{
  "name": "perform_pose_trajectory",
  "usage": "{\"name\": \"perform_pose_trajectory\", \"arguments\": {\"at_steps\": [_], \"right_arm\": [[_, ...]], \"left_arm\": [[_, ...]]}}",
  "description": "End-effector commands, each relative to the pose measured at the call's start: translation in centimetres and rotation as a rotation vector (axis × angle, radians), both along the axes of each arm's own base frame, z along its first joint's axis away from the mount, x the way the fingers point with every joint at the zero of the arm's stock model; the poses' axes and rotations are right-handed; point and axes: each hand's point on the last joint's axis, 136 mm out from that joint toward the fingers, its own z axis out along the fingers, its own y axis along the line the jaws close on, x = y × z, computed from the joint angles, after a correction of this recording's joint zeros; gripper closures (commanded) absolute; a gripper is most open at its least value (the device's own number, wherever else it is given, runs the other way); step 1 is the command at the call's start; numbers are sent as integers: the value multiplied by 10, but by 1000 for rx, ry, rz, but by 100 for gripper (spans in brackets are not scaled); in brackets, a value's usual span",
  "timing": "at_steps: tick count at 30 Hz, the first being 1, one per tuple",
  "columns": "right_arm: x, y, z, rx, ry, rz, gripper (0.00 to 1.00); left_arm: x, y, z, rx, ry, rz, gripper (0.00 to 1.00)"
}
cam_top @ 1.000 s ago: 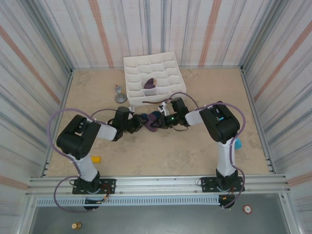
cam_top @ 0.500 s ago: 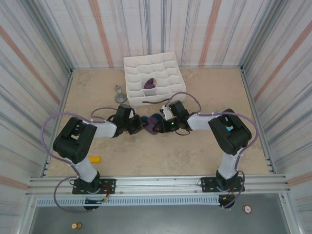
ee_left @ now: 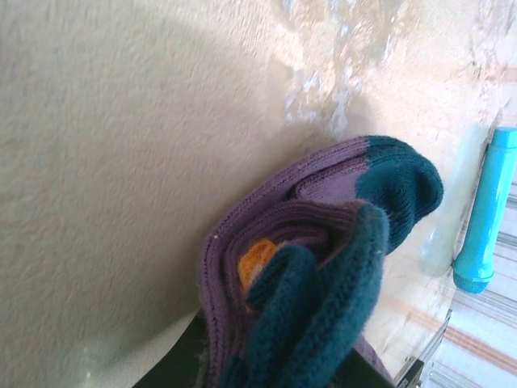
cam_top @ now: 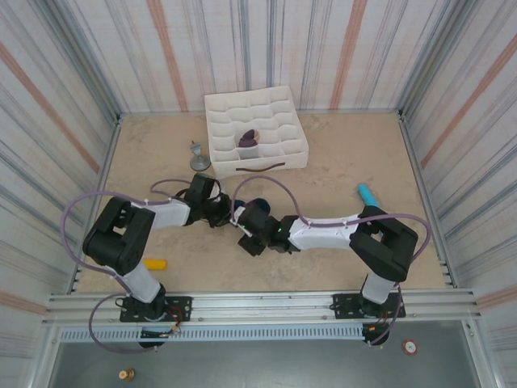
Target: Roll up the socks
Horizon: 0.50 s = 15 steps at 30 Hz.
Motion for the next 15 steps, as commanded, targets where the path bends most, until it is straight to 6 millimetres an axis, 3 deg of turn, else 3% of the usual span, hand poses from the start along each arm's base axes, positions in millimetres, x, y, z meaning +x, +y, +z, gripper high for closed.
{"name": "perform_pose_trajectory", "arguments": {"at_steps": [1, 9, 15], "right_arm": [[16, 1, 18, -112, -245, 33, 24], [14, 13, 13, -203, -415, 92, 23], [20, 16, -7, -252, -449, 109, 29]], "left_arm": [[-41, 25, -31, 118, 161, -26, 94], [-45, 28, -24, 124, 162, -50, 94], [-47, 29, -24, 121, 161, -52, 92]]}}
